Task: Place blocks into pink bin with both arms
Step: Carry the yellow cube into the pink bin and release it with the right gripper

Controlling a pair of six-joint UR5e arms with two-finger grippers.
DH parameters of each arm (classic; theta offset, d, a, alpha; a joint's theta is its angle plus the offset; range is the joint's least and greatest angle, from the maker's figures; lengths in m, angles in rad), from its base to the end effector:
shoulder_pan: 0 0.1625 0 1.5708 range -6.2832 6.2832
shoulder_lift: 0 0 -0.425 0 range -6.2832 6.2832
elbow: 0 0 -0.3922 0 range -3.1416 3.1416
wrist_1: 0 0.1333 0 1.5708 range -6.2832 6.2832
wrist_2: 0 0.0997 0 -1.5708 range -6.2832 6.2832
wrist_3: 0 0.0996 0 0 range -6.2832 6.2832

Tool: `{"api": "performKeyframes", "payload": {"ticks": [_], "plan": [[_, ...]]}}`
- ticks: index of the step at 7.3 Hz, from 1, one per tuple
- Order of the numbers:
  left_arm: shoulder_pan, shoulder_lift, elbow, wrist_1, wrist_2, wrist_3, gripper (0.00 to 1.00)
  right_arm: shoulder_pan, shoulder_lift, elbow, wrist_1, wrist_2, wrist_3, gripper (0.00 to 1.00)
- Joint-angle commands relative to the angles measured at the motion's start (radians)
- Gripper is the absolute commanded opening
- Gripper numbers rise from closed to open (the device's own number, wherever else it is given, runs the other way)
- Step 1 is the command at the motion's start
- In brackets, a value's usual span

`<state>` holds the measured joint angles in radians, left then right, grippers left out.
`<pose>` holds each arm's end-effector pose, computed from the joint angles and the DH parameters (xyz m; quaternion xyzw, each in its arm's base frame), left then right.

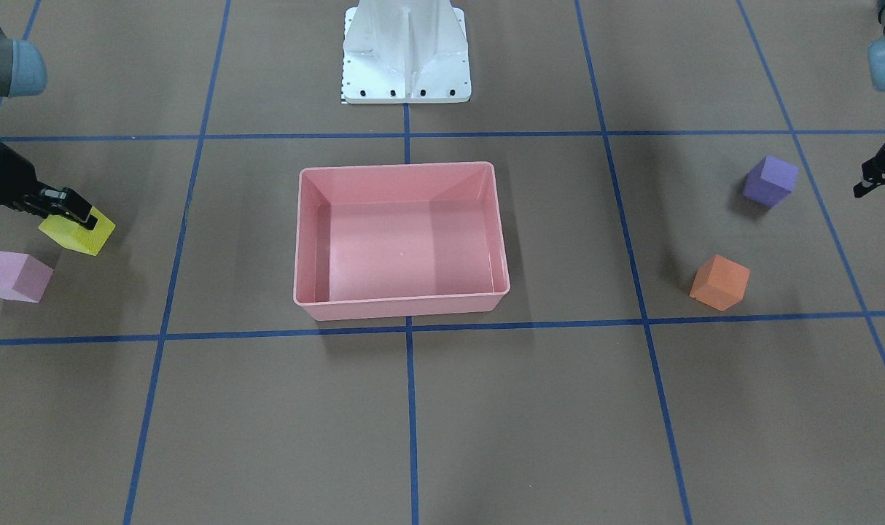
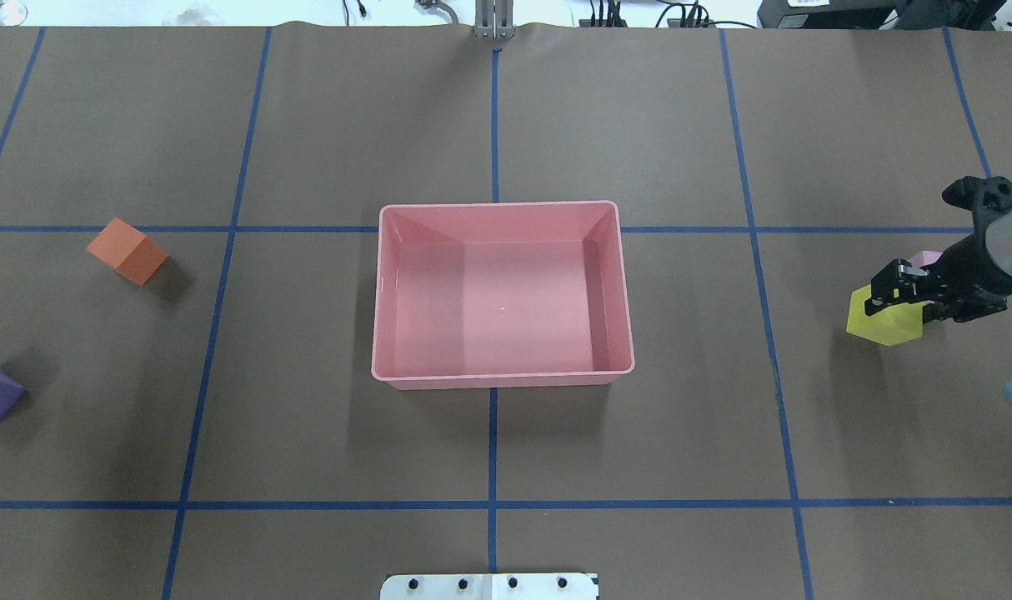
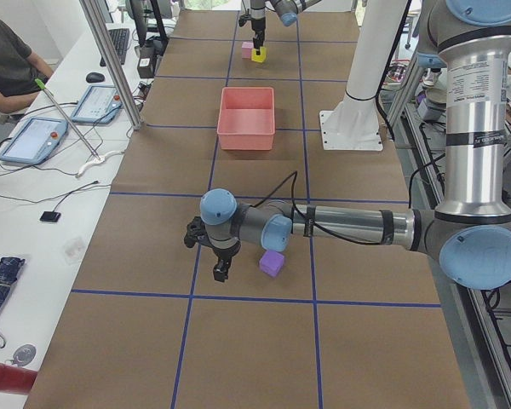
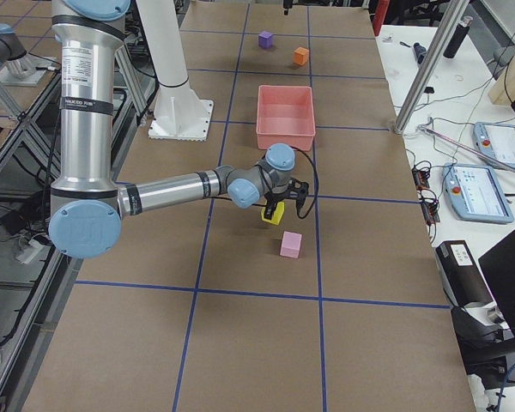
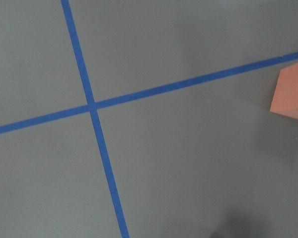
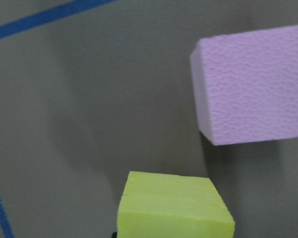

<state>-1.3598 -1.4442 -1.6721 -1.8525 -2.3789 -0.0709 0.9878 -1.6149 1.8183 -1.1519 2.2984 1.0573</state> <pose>0.0348 -0.4551 0.6353 0.0616 0.4026 0.1140 0.9062 -0.2136 -0.4458 0.5102 -0.0525 -0.4403 0.1031 0.8904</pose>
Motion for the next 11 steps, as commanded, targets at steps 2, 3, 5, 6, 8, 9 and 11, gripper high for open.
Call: {"api": "performKeyframes", "payload": {"ticks": [2, 3, 5, 6, 8, 9, 11], "plan": [[0.114, 0.076, 0.003, -0.186, 0.001, -0.185, 1.00, 0.009, 0.182, 0.059, -0.017, -0.008, 0.120, 0.00], [0.128, 0.076, 0.000, -0.189, 0.000, -0.200, 1.00, -0.001, 0.243, 0.059, -0.018, -0.010, 0.236, 0.00], [0.142, 0.077, 0.002, -0.211, 0.000, -0.208, 1.00, -0.067, 0.358, 0.079, -0.073, -0.034, 0.386, 0.00], [0.142, 0.077, 0.002, -0.211, 0.000, -0.208, 1.00, -0.130, 0.438, 0.097, -0.160, -0.130, 0.391, 0.00], [0.149, 0.077, 0.002, -0.214, -0.002, -0.208, 1.00, -0.259, 0.548, 0.122, -0.292, -0.259, 0.420, 0.00], [0.166, 0.077, 0.000, -0.218, 0.000, -0.208, 1.00, -0.305, 0.593, 0.110, -0.314, -0.286, 0.435, 0.00], [0.209, 0.077, 0.000, -0.246, 0.003, -0.254, 1.00, -0.368, 0.604, 0.086, -0.341, -0.333, 0.467, 0.00]]}}
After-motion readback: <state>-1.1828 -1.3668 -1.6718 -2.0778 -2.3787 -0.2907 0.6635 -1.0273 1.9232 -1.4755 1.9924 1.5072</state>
